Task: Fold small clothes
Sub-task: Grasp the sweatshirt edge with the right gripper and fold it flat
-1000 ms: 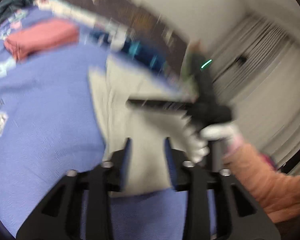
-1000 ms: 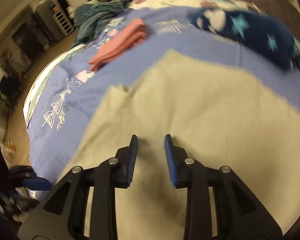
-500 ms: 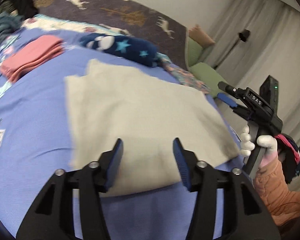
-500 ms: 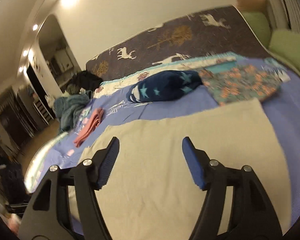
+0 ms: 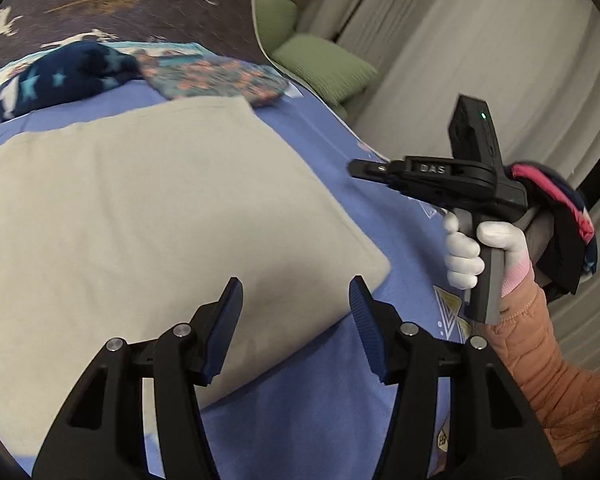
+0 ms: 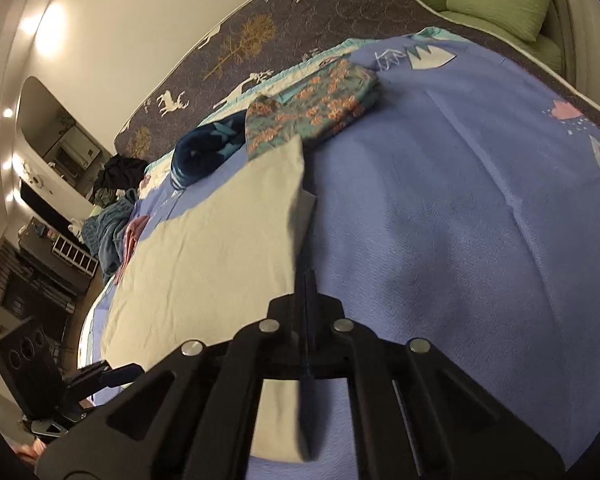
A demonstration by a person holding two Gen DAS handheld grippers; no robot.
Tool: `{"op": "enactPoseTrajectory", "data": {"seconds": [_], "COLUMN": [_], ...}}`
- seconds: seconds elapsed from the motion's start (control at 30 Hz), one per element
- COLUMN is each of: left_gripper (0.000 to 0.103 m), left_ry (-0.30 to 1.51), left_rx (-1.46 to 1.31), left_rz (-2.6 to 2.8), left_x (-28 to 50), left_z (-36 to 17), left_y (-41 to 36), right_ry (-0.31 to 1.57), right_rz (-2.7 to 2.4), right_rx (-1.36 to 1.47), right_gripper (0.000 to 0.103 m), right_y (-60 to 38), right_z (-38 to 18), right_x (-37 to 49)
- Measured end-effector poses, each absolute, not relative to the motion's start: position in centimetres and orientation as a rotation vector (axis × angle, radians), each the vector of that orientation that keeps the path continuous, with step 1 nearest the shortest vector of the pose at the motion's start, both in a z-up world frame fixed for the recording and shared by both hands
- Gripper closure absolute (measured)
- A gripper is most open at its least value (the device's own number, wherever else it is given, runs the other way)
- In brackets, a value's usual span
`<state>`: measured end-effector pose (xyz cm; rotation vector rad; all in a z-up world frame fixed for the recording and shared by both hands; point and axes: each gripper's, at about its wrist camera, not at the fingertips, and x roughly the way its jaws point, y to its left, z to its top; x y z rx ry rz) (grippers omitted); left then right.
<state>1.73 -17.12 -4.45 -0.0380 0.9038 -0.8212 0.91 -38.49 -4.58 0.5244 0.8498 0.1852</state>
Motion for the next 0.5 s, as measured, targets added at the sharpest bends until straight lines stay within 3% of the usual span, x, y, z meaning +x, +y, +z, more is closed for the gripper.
{"op": "enactPoseTrajectory", "data": {"seconds": [0.27,0.5], "left_gripper": [0.047,0.04], "left_ry": [1.014,1.047], "left_rx": [0.026,0.046], "left_rz": [-0.839,-0.859], "left_x": [3.9,4.6], "left_z": [-6.1,-7.4], "left_y": [-23.7,-26.4], "right_ry": [0.954,0.962], "right_rz": [0.362,0.517], "right_rx": [0.452,0.359], "right_gripper": [0.101,0.1], "right_y": [-36.9,-33.7], "right_z": [-6.9,-6.5], "right_x": [4.9,7.0]}}
